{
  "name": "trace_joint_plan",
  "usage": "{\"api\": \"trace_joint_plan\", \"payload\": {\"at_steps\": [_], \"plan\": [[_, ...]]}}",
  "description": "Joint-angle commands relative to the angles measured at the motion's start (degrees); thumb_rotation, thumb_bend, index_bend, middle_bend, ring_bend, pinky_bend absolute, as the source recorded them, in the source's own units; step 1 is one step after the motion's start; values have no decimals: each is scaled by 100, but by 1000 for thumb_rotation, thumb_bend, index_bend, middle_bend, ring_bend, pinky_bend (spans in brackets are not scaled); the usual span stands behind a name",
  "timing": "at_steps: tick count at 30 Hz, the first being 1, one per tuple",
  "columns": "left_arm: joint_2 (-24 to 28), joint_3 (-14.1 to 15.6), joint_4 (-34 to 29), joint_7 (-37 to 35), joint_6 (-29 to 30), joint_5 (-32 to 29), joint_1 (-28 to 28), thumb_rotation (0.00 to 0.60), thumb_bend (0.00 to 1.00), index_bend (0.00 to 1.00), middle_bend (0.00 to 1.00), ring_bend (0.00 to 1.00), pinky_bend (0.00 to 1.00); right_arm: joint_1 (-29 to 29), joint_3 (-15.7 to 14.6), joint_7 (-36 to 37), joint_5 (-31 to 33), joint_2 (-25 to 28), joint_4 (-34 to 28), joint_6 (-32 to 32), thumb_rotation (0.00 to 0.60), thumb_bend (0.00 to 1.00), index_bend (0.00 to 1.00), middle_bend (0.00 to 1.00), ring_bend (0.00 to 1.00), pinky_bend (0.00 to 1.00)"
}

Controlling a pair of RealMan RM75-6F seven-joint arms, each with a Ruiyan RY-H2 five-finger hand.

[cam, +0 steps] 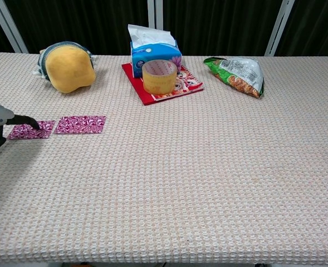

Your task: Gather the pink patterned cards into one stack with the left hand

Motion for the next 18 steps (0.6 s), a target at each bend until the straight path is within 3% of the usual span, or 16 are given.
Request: {"api": "trace_joint_plan", "payload": {"at_steps": [1, 13, 18], "plan": [[40, 25, 18, -47, -18, 34, 34, 600, 657, 109, 845, 842, 732, 4, -4, -8, 6, -2, -2, -13, 553, 489, 0, 0, 0, 0], [246, -179, -192, -379, 30, 662, 80, 600, 655, 109, 847, 844, 734, 23, -4, -99, -27, 20, -96, 1, 552, 489, 0, 0, 0, 0], [76, -319, -200, -172, -116, 406, -134, 600, 651, 108, 849, 846, 736, 35, 1, -109, 7, 11, -114, -29, 550, 489, 0, 0, 0, 0]]}}
